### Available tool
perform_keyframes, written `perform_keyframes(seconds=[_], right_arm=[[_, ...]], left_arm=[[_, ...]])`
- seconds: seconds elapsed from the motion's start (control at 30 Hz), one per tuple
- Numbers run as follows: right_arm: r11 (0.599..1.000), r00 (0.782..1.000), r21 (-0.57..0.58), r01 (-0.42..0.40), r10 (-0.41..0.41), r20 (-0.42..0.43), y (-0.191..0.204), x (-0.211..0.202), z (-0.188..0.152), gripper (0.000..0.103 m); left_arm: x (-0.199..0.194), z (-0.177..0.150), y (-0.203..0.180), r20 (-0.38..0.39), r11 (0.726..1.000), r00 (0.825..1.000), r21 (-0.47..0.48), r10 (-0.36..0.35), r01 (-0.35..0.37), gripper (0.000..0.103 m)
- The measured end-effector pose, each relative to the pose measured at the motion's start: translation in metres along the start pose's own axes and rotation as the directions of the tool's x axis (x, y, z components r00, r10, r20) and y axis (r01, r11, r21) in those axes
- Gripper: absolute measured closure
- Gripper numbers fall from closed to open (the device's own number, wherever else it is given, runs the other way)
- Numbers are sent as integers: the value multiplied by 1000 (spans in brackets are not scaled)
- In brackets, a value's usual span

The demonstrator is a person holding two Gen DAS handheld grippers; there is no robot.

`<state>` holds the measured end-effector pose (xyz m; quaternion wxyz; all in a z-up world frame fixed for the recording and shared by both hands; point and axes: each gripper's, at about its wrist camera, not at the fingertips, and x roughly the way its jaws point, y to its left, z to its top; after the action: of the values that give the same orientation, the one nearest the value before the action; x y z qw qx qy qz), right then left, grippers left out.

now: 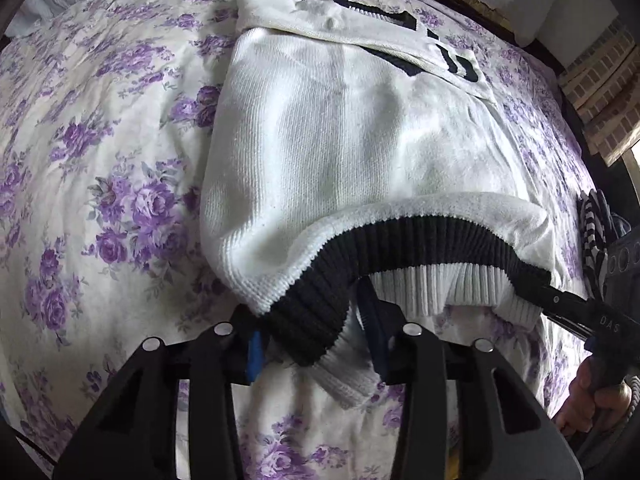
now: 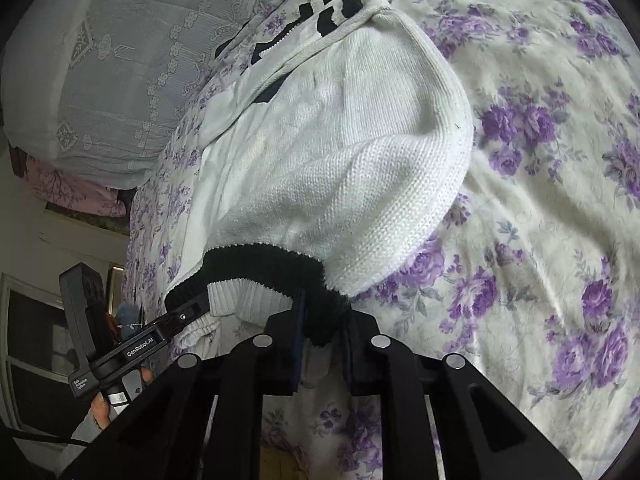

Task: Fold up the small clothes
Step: 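Grasp the striped hem with both grippers and lift it toward the collar, then carry the held striped hem with both grippers over the body toward the collar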

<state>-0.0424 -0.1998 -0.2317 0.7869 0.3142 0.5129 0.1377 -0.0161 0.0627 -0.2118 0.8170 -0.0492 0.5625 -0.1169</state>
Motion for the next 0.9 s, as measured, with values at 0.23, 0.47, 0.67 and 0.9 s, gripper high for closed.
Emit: perform_keyframes(seconds=[0.23, 0.47, 0.67, 0.9], right_arm=[[997, 999, -64, 35, -33, 25, 7, -27, -3, 90], [991, 998, -123, 56, -50, 49, 15, -51, -6, 91], [988, 996, -145, 47, -36, 77, 19, -73, -9, 91], [985, 994, -167, 50, -32, 109, 22, -88, -10, 91]], left_arm=[[-10, -3, -16, 15, 994, 997, 77, 80, -81, 70], [-26, -7, -27, 43, 985, 993, 129, 110, -114, 75], [-44, -6, -33, 67, 984, 991, 130, 116, -123, 75], [-56, -1, -43, 81, 970, 983, 167, 164, -176, 75]])
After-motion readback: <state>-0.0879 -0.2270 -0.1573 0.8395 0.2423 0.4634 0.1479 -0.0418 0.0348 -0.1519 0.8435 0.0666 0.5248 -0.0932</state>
